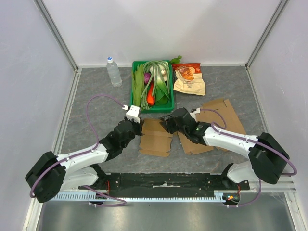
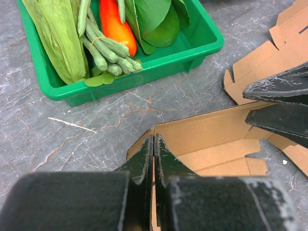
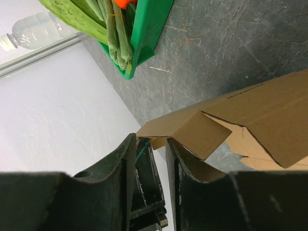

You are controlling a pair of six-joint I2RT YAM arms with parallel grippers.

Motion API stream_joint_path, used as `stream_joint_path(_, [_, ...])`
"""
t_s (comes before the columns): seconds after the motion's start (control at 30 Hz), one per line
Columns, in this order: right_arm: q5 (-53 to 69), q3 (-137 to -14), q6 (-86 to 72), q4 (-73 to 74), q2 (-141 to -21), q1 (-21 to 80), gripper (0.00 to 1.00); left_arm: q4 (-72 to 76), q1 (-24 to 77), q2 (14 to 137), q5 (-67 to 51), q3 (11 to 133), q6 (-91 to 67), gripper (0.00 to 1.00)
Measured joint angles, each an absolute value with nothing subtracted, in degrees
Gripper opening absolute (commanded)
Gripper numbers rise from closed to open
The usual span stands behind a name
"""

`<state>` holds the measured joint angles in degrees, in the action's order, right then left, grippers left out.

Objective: Fold the paper box

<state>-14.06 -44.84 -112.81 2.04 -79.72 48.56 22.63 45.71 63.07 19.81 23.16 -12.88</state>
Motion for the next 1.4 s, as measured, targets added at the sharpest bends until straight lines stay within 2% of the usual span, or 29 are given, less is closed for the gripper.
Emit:
stream_joint_path(0.27, [-14.1, -45.3, -113.1, 0.2, -81.5, 48.7, 0.38, 23.2, 46.3, 62.8, 20.9, 22.8, -11.9, 0.02])
stream_joint_path(0.37, [-14.1, -45.3, -113.2, 0.0, -81.6, 48.7, 0.34, 23.5, 46.7, 62.8, 21.2, 22.7, -11.4, 0.02])
stream_joint_path(0.53, [-14.1, -45.3, -113.2, -0.3, -81.7, 48.7, 0.37, 24.2, 47.3, 62.8, 22.4, 22.4, -10.6, 0.02])
stream_joint_path(0.77, [-14.1, -45.3, -113.3, -0.7, -82.5, 48.8, 0.32, 25.0, 48.6, 62.8, 24.0, 22.1, -9.1, 0.02])
stream_joint_path(0.87, [-14.0, -45.3, -113.4, -1.1, -82.8, 48.8, 0.25, 25.8, 49.0, 62.8, 24.5, 21.9, -8.6, 0.02])
stream_joint_path(1.0, [-14.0, -45.3, -113.5, -1.7, -83.4, 48.8, 0.25, 26.3, 49.4, 62.8, 25.4, 21.6, -8.0, 0.02])
stream_joint_path(1.13, [-14.0, -45.3, -113.6, -2.3, -83.5, 48.8, 0.10, 26.8, 49.4, 62.8, 25.5, 21.2, -7.7, 0.02])
stream_joint_path(1.23, [-14.1, -45.3, -113.9, -3.1, -83.8, 48.8, 0.00, 26.8, 49.5, 62.8, 25.6, 21.1, -7.7, 0.21])
stream_joint_path(1.27, [-14.1, -45.2, -114.0, -3.4, -83.9, 48.8, 0.00, 26.3, 49.5, 62.7, 25.6, 21.1, -7.7, 0.40])
stream_joint_path(1.37, [-13.9, -44.1, -114.0, -6.0, -84.5, 48.8, 0.00, 24.2, 49.6, 61.4, 25.6, 21.2, -8.5, 0.58])
stream_joint_path(1.4, [-13.8, -43.5, -114.0, -6.8, -84.7, 48.9, 0.00, 22.7, 49.6, 60.3, 25.5, 21.2, -9.1, 0.61])
